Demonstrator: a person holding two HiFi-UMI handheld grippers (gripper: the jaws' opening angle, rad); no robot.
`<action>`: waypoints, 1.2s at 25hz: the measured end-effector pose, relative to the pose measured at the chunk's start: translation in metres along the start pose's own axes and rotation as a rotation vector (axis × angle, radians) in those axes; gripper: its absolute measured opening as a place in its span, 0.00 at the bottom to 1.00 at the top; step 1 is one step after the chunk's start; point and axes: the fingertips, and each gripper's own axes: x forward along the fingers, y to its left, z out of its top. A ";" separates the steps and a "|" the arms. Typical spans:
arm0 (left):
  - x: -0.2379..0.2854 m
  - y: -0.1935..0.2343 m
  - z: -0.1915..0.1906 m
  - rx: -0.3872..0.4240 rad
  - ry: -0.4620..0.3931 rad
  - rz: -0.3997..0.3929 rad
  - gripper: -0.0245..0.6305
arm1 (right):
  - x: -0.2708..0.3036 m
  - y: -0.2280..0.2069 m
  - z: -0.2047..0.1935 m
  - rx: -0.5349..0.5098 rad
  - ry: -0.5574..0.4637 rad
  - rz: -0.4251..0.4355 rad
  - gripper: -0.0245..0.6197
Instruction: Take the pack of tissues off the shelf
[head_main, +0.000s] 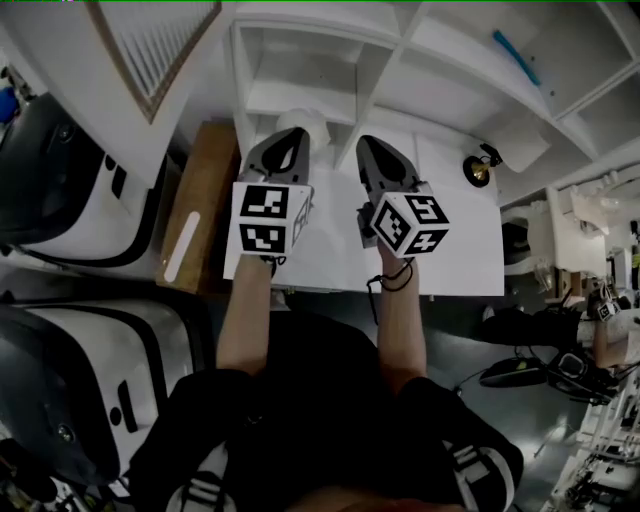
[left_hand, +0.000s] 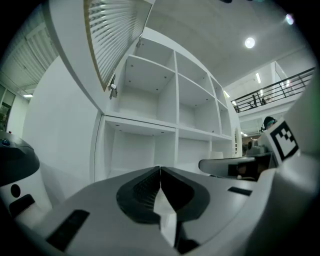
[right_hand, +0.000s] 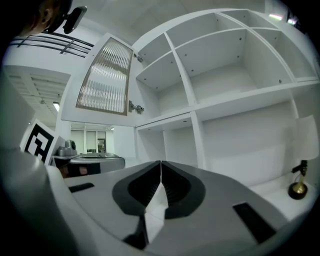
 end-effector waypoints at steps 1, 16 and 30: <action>-0.004 -0.005 0.001 -0.001 -0.002 0.005 0.06 | -0.003 -0.003 0.005 -0.001 -0.009 0.003 0.07; -0.082 -0.092 -0.014 -0.024 -0.030 0.058 0.06 | -0.127 -0.037 -0.031 0.130 -0.053 -0.042 0.07; -0.123 -0.111 -0.026 -0.041 -0.038 0.090 0.06 | -0.168 0.001 -0.047 0.094 -0.025 0.035 0.07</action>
